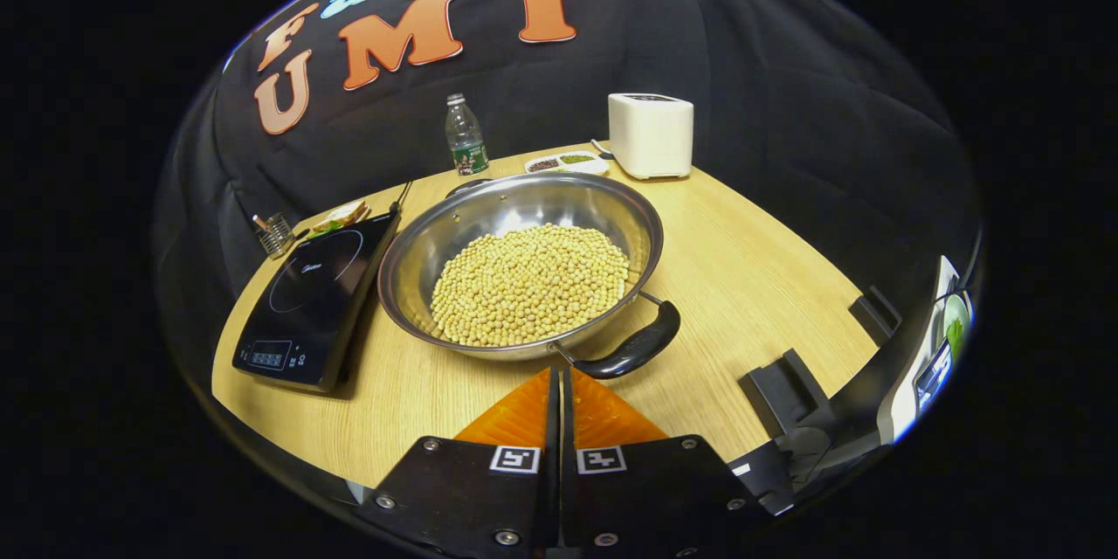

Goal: First push the handle of the pot to place it horizontally, then grasp the pot with both hands and set it on the induction cooktop.

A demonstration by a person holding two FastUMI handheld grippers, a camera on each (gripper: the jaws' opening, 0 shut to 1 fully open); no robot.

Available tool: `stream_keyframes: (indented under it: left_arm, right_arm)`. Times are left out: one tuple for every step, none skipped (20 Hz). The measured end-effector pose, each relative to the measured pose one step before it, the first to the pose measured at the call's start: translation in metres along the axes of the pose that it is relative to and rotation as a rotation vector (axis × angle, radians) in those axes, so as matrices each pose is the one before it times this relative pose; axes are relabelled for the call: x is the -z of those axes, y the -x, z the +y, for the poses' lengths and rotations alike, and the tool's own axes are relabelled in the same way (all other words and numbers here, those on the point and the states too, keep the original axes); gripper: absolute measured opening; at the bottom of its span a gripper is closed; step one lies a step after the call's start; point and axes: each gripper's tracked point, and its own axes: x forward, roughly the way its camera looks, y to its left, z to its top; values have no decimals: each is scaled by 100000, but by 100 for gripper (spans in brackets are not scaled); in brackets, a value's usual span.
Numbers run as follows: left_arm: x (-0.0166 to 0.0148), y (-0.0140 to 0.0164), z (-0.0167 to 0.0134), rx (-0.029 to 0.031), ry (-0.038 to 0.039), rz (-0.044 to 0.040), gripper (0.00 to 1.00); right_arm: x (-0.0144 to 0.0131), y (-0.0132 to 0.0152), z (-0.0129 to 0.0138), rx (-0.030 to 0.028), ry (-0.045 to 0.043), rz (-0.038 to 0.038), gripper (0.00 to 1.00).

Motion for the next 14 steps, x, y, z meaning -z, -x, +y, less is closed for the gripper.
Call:
stream_keyframes:
  left_arm:
    - [18, -90, -141, 87, -386, 331, 98]
    - [142, -25, -114, 89, -575, 316, 98]
    - [15, -161, -158, -53, -724, 89, 98]
    - [2, -96, -128, -199, -892, -22, 98]
    - [-43, -35, -48, -382, -857, -19, 98]
    - [21, -9, -322, -72, -683, 27, 98]
    - [-36, -167, -292, 266, -352, -39, 97]
    - [-21, -171, -235, 259, -183, -179, 97]
    - [-162, -60, -163, 196, -177, -412, 97]
    - [-313, -12, -162, 201, -227, -618, 96]
    - [-315, -12, -247, 259, -204, -642, 96]
    - [-149, -103, -268, 415, -166, -461, 96]
    - [-20, -158, -549, 484, -120, -194, 98]
    - [77, -192, -372, 531, -37, 35, 98]
  right_arm:
    - [-75, -136, -334, 327, -282, -160, 2]
    - [-196, -232, -291, 301, -298, -92, 2]
    - [-74, -181, -309, 252, -274, -81, 2]
    - [-140, -231, -219, 273, -263, 80, 2]
    - [-37, -110, -195, 190, -410, -12, 2]
    - [-107, -171, -116, -41, -470, -6, 2]
    - [-34, -199, -63, -127, -300, 76, 2]
    - [-128, -180, -149, 52, -203, 59, 2]
    - [-110, -98, -241, 173, -80, -4, 2]
    - [-168, -177, -237, 220, -87, 33, 2]
    - [-121, -128, -227, 176, -183, 34, 2]
    - [-200, -155, -228, 208, -212, 30, 2]
    - [-141, -156, -228, 262, -227, 1, 2]
    - [-191, -217, -228, 349, -196, -73, 2]
